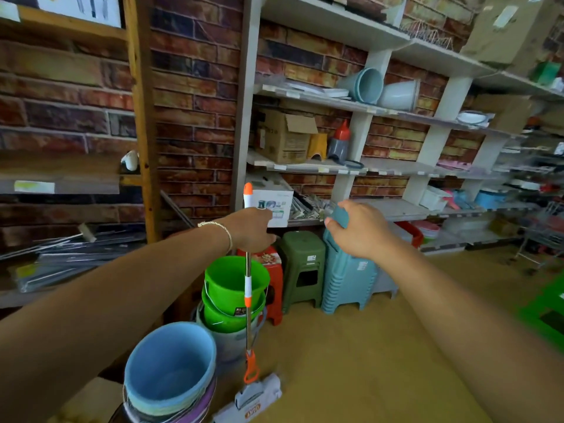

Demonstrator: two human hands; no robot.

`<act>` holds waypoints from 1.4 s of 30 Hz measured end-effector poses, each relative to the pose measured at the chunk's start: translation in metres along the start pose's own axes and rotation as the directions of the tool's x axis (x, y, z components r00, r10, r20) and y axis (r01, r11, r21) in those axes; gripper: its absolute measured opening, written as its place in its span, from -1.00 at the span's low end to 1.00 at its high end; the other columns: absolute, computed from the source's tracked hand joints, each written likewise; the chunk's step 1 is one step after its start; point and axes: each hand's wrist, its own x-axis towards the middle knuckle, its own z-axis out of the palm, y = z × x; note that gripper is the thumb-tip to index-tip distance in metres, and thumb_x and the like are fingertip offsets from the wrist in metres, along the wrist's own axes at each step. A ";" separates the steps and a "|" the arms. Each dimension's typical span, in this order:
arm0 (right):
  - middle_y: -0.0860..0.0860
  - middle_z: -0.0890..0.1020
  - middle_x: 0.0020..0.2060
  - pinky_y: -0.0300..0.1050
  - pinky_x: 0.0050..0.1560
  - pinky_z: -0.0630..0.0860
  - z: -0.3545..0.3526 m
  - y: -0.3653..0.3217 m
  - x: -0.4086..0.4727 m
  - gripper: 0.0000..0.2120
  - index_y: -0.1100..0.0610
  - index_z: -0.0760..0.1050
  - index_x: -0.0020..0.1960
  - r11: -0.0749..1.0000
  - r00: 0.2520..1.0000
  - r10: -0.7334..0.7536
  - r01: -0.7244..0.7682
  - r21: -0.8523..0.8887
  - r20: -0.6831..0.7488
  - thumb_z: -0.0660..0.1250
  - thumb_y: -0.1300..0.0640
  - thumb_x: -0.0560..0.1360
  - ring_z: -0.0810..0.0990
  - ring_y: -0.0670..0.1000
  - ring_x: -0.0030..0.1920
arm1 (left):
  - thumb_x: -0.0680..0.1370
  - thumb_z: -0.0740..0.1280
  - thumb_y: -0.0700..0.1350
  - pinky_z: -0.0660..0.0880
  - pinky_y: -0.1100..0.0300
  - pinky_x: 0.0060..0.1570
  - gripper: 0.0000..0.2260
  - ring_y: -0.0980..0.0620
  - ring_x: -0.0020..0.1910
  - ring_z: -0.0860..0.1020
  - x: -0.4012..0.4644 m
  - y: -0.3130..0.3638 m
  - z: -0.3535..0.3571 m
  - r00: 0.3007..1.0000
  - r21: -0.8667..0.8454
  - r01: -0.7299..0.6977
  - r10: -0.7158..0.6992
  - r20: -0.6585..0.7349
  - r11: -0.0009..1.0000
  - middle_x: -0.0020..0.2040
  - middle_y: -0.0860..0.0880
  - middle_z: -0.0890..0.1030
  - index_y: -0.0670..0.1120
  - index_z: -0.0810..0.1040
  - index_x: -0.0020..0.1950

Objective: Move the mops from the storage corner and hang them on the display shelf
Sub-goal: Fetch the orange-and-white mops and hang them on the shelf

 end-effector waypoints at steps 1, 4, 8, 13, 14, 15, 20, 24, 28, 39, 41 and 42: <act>0.15 0.43 0.43 0.04 0.27 0.47 0.008 0.003 0.012 -0.41 0.16 0.27 0.52 1.000 1.000 -0.011 0.011 0.007 0.009 0.20 -0.15 0.61 0.49 0.21 0.31 | 0.61 0.26 0.05 0.40 0.13 0.05 -0.62 -0.20 0.22 0.49 0.013 -0.004 0.002 1.000 0.001 0.009 -0.009 0.002 1.000 0.29 -0.21 0.50 -0.16 0.41 0.31; 0.19 0.50 0.33 0.09 0.22 0.51 0.030 0.008 0.047 -0.49 0.18 0.38 0.40 0.999 0.999 -0.031 0.031 0.025 0.028 0.21 -0.13 0.60 0.51 0.22 0.25 | 0.61 0.26 0.05 0.43 0.11 0.07 -0.61 -0.19 0.22 0.50 0.051 -0.019 0.012 0.999 -0.011 0.041 -0.041 0.007 0.999 0.30 -0.21 0.51 -0.15 0.40 0.34; 0.18 0.52 0.29 0.07 0.25 0.48 0.058 0.010 0.096 -0.52 0.20 0.39 0.38 0.998 0.996 -0.058 0.056 0.024 0.074 0.21 -0.11 0.61 0.49 0.20 0.27 | 0.61 0.27 0.07 0.46 0.10 0.09 -0.61 -0.17 0.20 0.52 0.099 -0.045 0.027 0.996 0.003 0.074 -0.074 0.057 0.997 0.29 -0.18 0.52 -0.14 0.41 0.33; 0.12 0.54 0.26 0.02 0.23 0.49 0.097 0.008 0.166 -0.54 0.11 0.40 0.40 0.996 0.994 -0.076 0.071 0.062 0.080 0.24 -0.11 0.60 0.49 0.16 0.26 | 0.60 0.24 0.11 0.47 0.08 0.15 -0.60 -0.17 0.21 0.52 0.166 -0.090 0.045 0.984 0.031 0.107 -0.110 0.137 0.994 0.28 -0.17 0.54 -0.16 0.46 0.29; 0.12 0.51 0.31 0.01 0.28 0.46 0.103 0.007 0.181 -0.51 0.12 0.37 0.44 0.995 0.993 -0.076 0.071 0.066 0.087 0.24 -0.11 0.60 0.46 0.16 0.31 | 0.61 0.23 0.12 0.48 0.07 0.17 -0.59 -0.18 0.21 0.52 0.179 -0.098 0.047 0.981 0.044 0.117 -0.122 0.154 0.992 0.27 -0.18 0.55 -0.17 0.47 0.29; 0.12 0.49 0.35 0.01 0.31 0.43 0.108 0.005 0.196 -0.49 0.13 0.35 0.46 0.995 0.993 -0.078 0.072 0.065 0.093 0.24 -0.11 0.60 0.44 0.15 0.35 | 0.62 0.21 0.12 0.48 0.06 0.18 -0.57 -0.18 0.22 0.52 0.192 -0.106 0.049 0.977 0.062 0.126 -0.135 0.168 0.990 0.27 -0.19 0.55 -0.19 0.47 0.29; 0.10 0.58 0.20 -0.04 0.12 0.53 0.146 -0.009 0.274 -0.48 0.12 0.38 0.43 0.993 0.987 -0.094 0.084 0.078 0.129 0.23 -0.14 0.58 0.56 0.13 0.15 | 0.68 0.13 0.02 0.41 0.06 0.20 -0.61 -0.22 0.30 0.47 0.247 -0.139 0.055 0.965 0.092 0.123 -0.141 0.220 0.988 0.36 -0.23 0.48 -0.17 0.37 0.43; 0.09 0.57 0.23 0.04 0.19 0.53 0.188 -0.020 0.316 -0.53 0.12 0.43 0.37 0.986 0.973 -0.136 0.116 0.115 0.187 0.23 -0.14 0.58 0.53 0.15 0.23 | 0.65 0.16 -0.02 0.44 0.08 0.08 -0.67 -0.16 0.24 0.51 0.277 -0.166 0.071 0.951 0.163 0.103 -0.145 0.272 0.981 0.32 -0.18 0.52 -0.14 0.47 0.34; 0.14 0.53 0.25 0.01 0.18 0.50 0.222 -0.031 0.350 -0.54 0.16 0.42 0.35 0.982 0.957 -0.142 0.104 0.158 0.253 0.23 -0.12 0.60 0.51 0.17 0.24 | 0.61 0.21 0.01 0.36 0.19 -0.15 -0.79 -0.05 -0.14 0.48 0.295 -0.188 0.089 0.951 0.160 0.128 -0.167 0.262 0.979 -0.01 -0.09 0.58 -0.07 0.40 -0.17; 0.04 0.65 0.04 -0.06 -0.05 0.53 0.318 -0.029 0.429 -0.48 0.10 0.48 0.21 0.871 0.894 -0.197 -0.030 0.491 0.403 0.34 -0.22 0.40 0.63 0.08 0.03 | 0.65 0.17 0.02 0.45 0.16 -0.03 -0.66 -0.13 0.06 0.58 0.342 -0.213 0.142 0.879 0.073 0.306 -0.311 0.361 0.949 0.17 -0.14 0.61 -0.19 0.54 0.23; -0.04 0.64 0.09 0.03 0.11 0.56 0.326 -0.028 0.439 -0.51 0.02 0.47 0.26 0.818 0.889 -0.236 -0.036 0.574 0.392 0.41 -0.18 0.42 0.62 0.03 0.08 | 0.65 0.18 0.03 0.45 0.13 -0.04 -0.66 -0.11 0.00 0.56 0.348 -0.206 0.147 0.858 0.045 0.373 -0.363 0.363 0.927 0.18 -0.15 0.60 -0.18 0.51 0.26; -0.06 0.64 0.10 0.03 0.13 0.56 0.328 -0.028 0.443 -0.52 0.01 0.47 0.28 0.793 0.887 -0.253 -0.037 0.607 0.385 0.44 -0.14 0.43 0.62 0.00 0.08 | 0.65 0.18 0.04 0.45 0.12 0.02 -0.63 -0.11 0.05 0.54 0.351 -0.202 0.150 0.849 0.032 0.402 -0.386 0.360 0.915 0.24 -0.15 0.57 -0.16 0.45 0.34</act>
